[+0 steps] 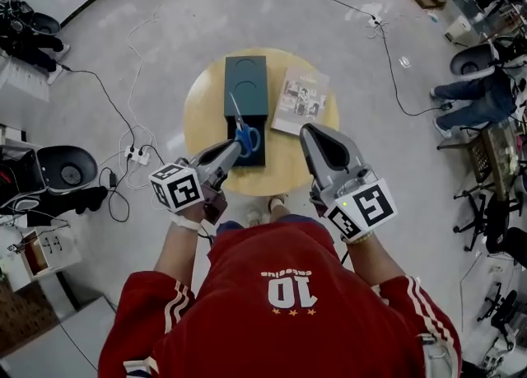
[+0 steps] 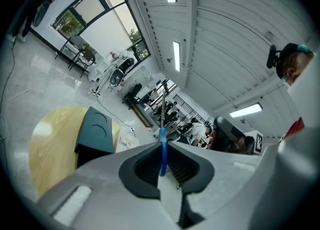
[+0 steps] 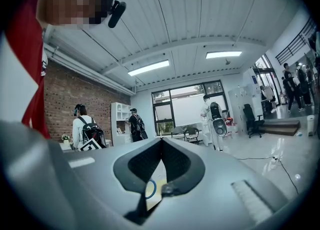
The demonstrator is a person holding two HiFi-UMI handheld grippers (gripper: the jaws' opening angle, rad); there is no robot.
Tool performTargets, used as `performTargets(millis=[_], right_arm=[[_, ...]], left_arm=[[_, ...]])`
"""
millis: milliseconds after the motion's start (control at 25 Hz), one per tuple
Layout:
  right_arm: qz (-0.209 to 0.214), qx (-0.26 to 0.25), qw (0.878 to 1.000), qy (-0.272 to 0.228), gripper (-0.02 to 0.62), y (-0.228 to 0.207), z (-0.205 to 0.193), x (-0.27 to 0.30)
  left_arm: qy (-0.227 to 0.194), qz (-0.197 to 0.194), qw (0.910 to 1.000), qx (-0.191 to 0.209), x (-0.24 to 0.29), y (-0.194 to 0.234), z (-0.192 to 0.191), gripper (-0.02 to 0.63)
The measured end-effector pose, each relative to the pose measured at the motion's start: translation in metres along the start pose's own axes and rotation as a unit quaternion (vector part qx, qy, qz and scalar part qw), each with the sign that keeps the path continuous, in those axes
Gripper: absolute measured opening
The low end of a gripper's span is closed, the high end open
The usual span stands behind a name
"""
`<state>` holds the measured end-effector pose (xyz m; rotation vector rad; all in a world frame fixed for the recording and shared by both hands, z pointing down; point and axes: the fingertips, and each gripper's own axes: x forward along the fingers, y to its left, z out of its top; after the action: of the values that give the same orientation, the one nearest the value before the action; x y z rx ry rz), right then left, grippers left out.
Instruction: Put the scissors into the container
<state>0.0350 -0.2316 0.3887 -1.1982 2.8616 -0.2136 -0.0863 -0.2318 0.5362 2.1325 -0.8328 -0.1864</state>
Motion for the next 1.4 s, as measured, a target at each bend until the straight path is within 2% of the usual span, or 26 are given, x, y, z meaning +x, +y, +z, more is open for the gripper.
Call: performTargets(millis=[360, 480, 640, 840, 1000, 1200, 1400], right_arm=[[-0.009, 0.002, 1.0, 0.001, -0.011, -0.011, -0.013, 0.003], [-0.018, 0.0, 1.0, -0.003, -0.009, -0.018, -0.03, 0.008], [-0.031, 0.003, 0.999, 0.016, -0.011, -0.026, -0.059, 0.012], [-0.036, 0.01, 0.999, 0.032, -0.009, -0.03, -0.073, 0.007], [-0.039, 0.012, 0.999, 0.035, -0.009, -0.034, -0.076, 0.006], [-0.041, 0.016, 0.998, 0.037, -0.009, -0.034, -0.074, 0.003], [-0.043, 0.015, 0.998, 0.043, -0.009, -0.035, -0.079, 0.002]], left_arm=[[0.037, 0.037, 0.9974, -0.05, 0.017, 0.053, -0.044, 0.031], [0.047, 0.046, 0.9955, -0.068, 0.018, 0.069, -0.059, 0.031], [0.06, 0.066, 0.9925, -0.083, 0.019, 0.096, -0.077, 0.031], [0.078, 0.073, 0.9882, -0.11, 0.031, 0.113, -0.09, 0.031], [0.102, 0.093, 0.9824, -0.126, 0.037, 0.137, -0.105, 0.031], [0.113, 0.114, 0.9738, -0.161, 0.042, 0.155, -0.122, 0.031], [0.139, 0.149, 0.9634, -0.174, 0.047, 0.169, -0.14, 0.031]])
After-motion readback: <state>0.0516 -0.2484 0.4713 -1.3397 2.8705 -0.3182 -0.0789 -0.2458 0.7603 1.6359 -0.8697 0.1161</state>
